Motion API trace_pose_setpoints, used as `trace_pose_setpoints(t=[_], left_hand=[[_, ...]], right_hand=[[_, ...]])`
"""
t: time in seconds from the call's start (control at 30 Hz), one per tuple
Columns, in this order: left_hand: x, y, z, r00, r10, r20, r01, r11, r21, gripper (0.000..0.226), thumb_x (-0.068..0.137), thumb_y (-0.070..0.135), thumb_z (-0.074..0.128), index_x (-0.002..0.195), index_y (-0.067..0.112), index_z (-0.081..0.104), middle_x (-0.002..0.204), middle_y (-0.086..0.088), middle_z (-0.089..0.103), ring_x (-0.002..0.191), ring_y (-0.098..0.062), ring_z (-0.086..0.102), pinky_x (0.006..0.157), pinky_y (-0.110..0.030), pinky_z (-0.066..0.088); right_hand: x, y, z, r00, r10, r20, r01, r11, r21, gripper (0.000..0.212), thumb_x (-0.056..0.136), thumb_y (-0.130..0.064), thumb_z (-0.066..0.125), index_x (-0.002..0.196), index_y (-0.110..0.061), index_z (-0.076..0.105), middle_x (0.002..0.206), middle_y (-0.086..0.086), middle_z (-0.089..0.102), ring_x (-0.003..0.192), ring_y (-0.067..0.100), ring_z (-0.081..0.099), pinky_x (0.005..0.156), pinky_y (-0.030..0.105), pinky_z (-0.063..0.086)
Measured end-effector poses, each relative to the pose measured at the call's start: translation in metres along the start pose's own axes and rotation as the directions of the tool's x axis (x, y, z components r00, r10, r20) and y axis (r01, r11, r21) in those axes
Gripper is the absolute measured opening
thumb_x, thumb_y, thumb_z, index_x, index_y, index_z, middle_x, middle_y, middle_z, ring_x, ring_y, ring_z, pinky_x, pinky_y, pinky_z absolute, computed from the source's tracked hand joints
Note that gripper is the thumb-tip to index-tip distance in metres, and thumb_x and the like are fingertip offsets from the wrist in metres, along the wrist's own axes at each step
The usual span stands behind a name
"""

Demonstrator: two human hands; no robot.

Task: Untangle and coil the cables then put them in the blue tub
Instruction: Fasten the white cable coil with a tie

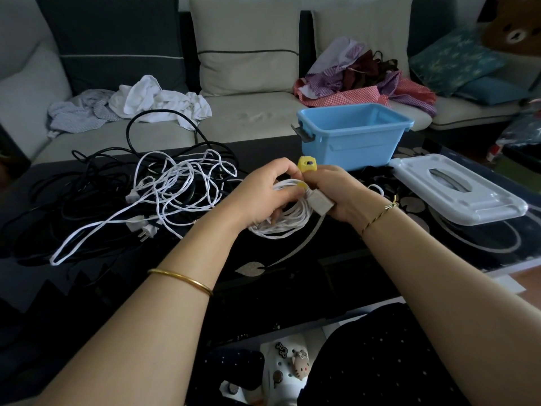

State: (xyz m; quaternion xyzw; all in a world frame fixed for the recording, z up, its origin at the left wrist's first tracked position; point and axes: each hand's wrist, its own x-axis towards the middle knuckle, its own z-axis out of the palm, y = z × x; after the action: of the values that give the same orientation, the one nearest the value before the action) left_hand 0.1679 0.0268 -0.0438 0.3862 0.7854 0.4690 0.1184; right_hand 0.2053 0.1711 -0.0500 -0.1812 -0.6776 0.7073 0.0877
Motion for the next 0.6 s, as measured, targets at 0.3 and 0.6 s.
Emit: trace_pose_setpoints(t=[0.3,0.6], left_hand=[[0.005,0.002,0.002,0.999,-0.043,-0.033,0.042,0.998,-0.045,0.005,0.097,0.025,0.052,0.096,0.020,0.050,0.063,-0.001,0.047,0.042,-0.011,0.045,0.042,-0.022,0.040],[0.006,0.002,0.004,0.994,-0.094,-0.058,0.088,0.992,-0.086,0.012,0.098,0.024,0.050,0.088,0.021,0.044,0.061,-0.003,0.051,0.040,-0.010,0.046,0.044,-0.024,0.038]], right_hand=[[-0.003,-0.003,0.001,0.964,-0.224,-0.140,0.204,0.968,-0.147,0.013,0.084,-0.008,0.068,0.075,-0.001,0.065,0.071,0.011,0.058,0.071,0.021,0.052,0.067,0.034,0.044],[-0.013,-0.015,0.000,0.889,-0.411,-0.203,0.354,0.896,-0.267,0.018,0.086,-0.020,0.069,0.080,-0.003,0.069,0.075,0.011,0.070,0.067,0.018,0.065,0.074,0.039,0.056]])
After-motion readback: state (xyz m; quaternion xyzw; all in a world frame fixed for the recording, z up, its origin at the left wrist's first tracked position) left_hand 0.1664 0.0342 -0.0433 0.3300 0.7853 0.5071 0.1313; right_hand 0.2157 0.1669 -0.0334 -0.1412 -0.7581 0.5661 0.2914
